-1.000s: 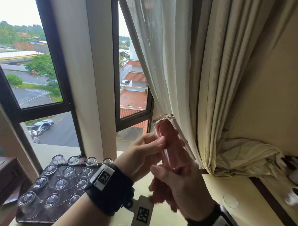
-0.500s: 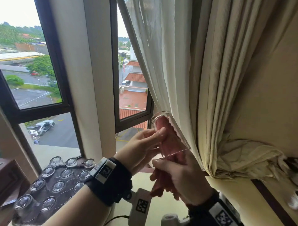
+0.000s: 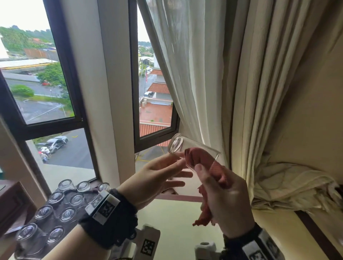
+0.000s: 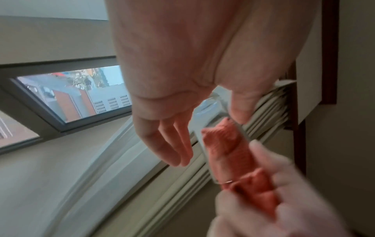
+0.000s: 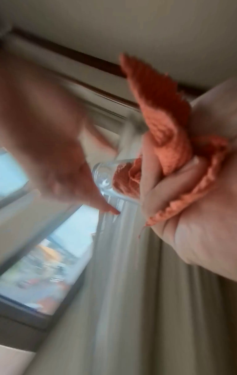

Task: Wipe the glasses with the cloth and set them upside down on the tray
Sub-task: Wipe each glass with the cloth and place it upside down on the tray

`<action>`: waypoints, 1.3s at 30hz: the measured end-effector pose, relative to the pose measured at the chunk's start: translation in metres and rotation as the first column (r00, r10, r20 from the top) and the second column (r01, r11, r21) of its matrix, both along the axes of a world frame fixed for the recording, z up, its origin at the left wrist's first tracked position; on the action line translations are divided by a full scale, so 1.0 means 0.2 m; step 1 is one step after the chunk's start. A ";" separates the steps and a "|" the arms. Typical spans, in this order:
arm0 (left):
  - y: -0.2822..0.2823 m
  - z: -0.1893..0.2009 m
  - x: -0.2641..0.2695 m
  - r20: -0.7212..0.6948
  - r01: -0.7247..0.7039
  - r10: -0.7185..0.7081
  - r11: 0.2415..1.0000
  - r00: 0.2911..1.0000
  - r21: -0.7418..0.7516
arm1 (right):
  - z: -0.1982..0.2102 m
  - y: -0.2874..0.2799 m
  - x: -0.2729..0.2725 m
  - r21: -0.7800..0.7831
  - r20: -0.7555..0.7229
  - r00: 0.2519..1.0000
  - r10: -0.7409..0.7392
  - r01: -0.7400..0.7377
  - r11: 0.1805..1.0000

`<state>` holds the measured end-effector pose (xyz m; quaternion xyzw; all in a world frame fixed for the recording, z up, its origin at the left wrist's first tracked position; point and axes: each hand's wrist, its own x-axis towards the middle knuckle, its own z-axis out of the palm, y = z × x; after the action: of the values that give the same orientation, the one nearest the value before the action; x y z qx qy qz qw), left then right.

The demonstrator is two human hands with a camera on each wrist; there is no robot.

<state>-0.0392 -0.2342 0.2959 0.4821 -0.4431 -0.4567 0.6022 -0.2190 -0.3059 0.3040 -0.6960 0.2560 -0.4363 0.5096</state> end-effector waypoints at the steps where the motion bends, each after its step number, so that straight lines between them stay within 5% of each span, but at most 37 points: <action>1: 0.01 0.02 0.00 -0.033 -0.011 0.011 1.000 0.999 -0.002 | -0.03 -0.01 0.00 -0.195 -0.017 1.000 -0.013 0.010 0.981; 4: 0.02 0.09 0.00 -0.114 -0.107 0.112 0.993 0.987 0.050 | -0.15 -0.04 0.04 -0.645 -0.111 0.990 -0.085 -0.006 0.764; 7: 0.01 0.12 0.01 -0.038 -0.170 0.171 0.985 0.985 0.038 | -0.21 -0.04 0.11 -0.785 -0.226 0.958 -0.175 -0.073 0.615; 12: 0.03 0.09 0.01 0.083 -0.187 0.202 0.969 0.976 -0.160 | -0.20 0.05 0.18 -0.660 -0.220 0.974 -0.050 -0.111 0.743; 14: 0.05 0.02 0.05 -0.015 -0.044 0.041 0.970 0.999 -0.239 | -0.14 0.10 0.15 -0.326 -0.169 0.964 0.207 -0.253 0.911; 15: 0.06 0.00 0.08 -0.084 0.019 -0.043 0.964 0.996 -0.265 | -0.09 0.13 0.13 -0.076 -0.118 0.931 0.347 -0.357 0.931; 16: 0.07 -0.01 0.09 -0.144 0.073 -0.118 0.956 0.983 -0.284 | -0.05 0.16 0.12 0.158 -0.028 0.886 0.463 -0.454 0.877; 18: 0.08 -0.03 0.12 -0.177 0.121 -0.180 0.945 0.968 -0.303 | -0.01 0.18 0.11 0.376 0.111 0.819 0.563 -0.559 0.739; 21: 0.05 -0.03 0.13 -0.190 -0.058 0.017 0.976 0.982 -0.211 | -0.06 0.15 0.16 0.357 0.025 0.867 0.497 -0.472 0.806; 23: 0.03 0.00 0.11 -0.135 -0.240 0.228 0.968 0.964 -0.079 | -0.12 0.09 0.21 0.010 -0.221 0.925 0.310 -0.315 0.949; 24: 0.02 0.02 0.10 -0.079 -0.308 0.306 0.951 0.949 -0.010 | -0.15 0.07 0.23 -0.298 -0.362 0.924 0.125 -0.242 0.923; 25: 0.01 0.03 0.08 -0.008 -0.362 0.363 0.931 0.932 0.035 | -0.19 0.04 0.25 -0.547 -0.428 0.903 -0.042 -0.222 0.807; 26: 0.01 0.04 0.07 0.065 -0.400 0.397 0.915 0.916 0.051 | -0.22 0.02 0.26 -0.634 -0.453 0.886 -0.100 -0.242 0.734; 28: 0.02 0.03 0.05 0.146 -0.414 0.405 0.910 0.902 0.032 | -0.23 0.04 0.26 -0.557 -0.464 0.885 -0.039 -0.257 0.790; 30: 0.03 0.00 0.07 0.005 -0.308 0.308 0.951 0.951 -0.004 | -0.15 0.08 0.24 -0.206 -0.318 0.926 0.203 -0.277 0.939; 31: 0.04 -0.01 0.07 -0.147 -0.196 0.184 0.978 0.972 -0.073 | -0.10 0.10 0.22 0.054 -0.192 0.906 0.377 -0.373 0.926; 33: 0.07 -0.04 0.09 -0.370 0.006 -0.112 0.962 0.922 -0.275 | 0.01 0.16 0.18 0.371 0.094 0.832 0.546 -0.538 0.756; 36: 0.07 -0.04 0.11 -0.364 0.035 -0.167 0.939 0.916 -0.342 | 0.02 0.18 0.18 0.418 0.170 0.808 0.564 -0.578 0.701; 38: 0.06 0.01 0.11 -0.251 -0.144 0.086 0.964 0.964 -0.223 | -0.03 0.15 0.23 0.230 0.016 0.877 0.481 -0.471 0.851; 39: 0.05 0.04 0.10 -0.164 -0.235 0.209 0.960 0.964 -0.155 | -0.08 0.11 0.25 -0.003 -0.140 0.929 0.343 -0.347 0.938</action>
<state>-0.0189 -0.2239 0.3038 0.4400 -0.3788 -0.3800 0.7201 -0.1691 -0.2834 0.2885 -0.7656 0.1581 -0.2943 0.5498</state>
